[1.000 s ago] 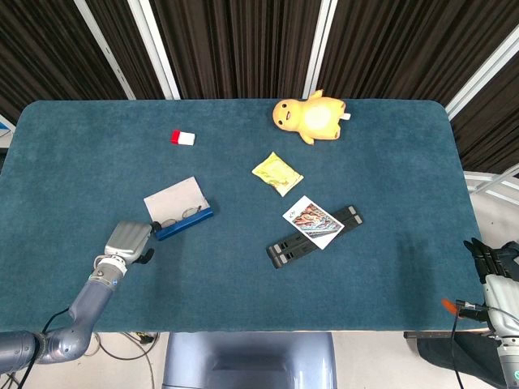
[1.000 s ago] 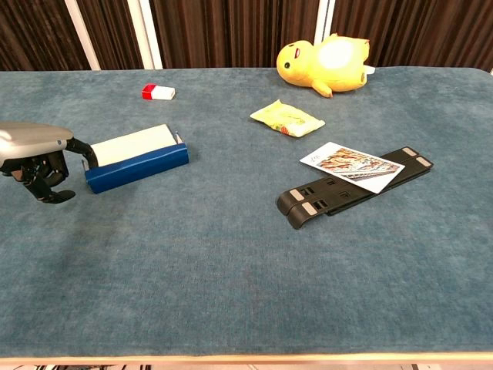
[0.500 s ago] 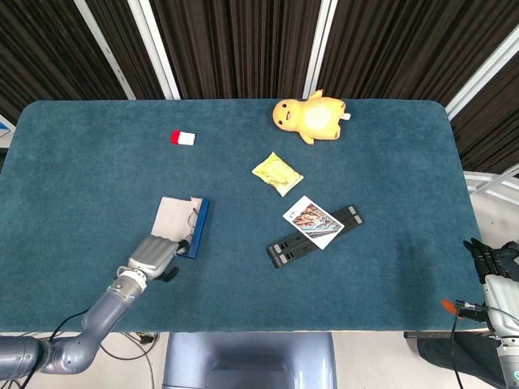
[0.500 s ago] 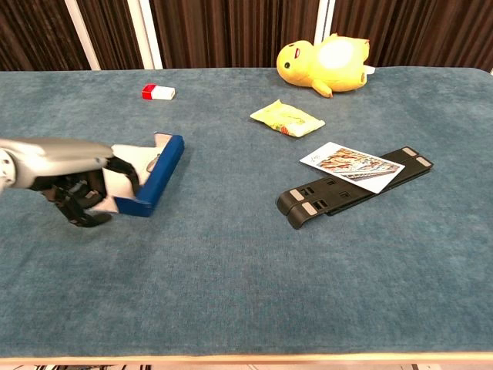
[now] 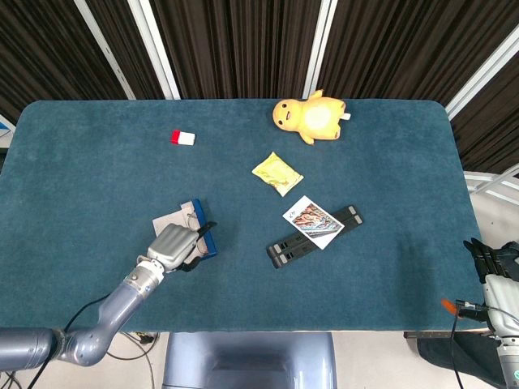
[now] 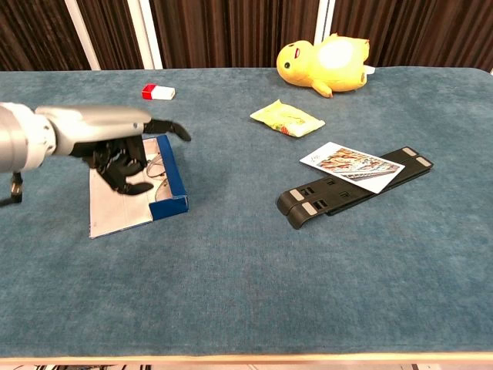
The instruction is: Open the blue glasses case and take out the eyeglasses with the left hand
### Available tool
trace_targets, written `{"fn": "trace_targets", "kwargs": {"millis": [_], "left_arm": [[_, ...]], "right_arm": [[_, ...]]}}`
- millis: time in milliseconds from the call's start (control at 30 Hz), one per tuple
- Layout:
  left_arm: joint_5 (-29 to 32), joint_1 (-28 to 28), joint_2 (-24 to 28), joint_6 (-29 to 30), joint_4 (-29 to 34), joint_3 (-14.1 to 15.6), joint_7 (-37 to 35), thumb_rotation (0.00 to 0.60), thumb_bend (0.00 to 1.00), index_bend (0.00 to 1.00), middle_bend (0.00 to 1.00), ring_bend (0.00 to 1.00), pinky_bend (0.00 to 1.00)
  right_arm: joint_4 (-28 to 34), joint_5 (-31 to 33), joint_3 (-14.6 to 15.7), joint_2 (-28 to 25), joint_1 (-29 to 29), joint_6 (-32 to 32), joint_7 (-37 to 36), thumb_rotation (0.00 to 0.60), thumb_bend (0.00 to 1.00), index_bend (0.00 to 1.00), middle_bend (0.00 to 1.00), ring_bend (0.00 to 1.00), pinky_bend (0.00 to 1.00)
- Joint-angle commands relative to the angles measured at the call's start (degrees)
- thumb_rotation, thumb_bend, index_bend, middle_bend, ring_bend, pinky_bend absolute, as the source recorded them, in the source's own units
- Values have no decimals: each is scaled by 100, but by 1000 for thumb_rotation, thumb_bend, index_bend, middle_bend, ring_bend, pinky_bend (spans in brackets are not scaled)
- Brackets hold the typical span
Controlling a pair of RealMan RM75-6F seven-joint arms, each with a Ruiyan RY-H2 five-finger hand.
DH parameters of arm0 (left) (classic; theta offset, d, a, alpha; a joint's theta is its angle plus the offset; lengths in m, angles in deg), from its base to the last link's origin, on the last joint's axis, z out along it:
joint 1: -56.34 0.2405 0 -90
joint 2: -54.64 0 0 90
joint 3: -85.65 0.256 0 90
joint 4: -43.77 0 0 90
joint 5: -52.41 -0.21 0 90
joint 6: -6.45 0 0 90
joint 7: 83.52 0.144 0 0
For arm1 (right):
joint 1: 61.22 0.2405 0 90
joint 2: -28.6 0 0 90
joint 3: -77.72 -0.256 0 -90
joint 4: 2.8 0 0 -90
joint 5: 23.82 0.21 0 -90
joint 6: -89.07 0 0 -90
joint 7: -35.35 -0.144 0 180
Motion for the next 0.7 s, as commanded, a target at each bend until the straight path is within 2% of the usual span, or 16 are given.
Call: {"fn": "trace_targets", "kwargs": {"millis": [33,433,700], "left_arm": [[789,-552,-33,-390,-563,-54,533,600,382,65,878,782,892],[2237,-1378,-354,-669,-1277,263,1175,600,383,53,890,793,899],[2527,-1414,-196,-554,-1214,506,1092,600,382,128,903,803,904]], "right_arm": [[1,4,-1,0,1,-3,4,600,155,0,0,0,200],[16,38,-8,-6,6,-24,14,600,155,0,0,0,200],[16,27,-7,-7,4,-12,25,600,155,0,0,0,200]]}}
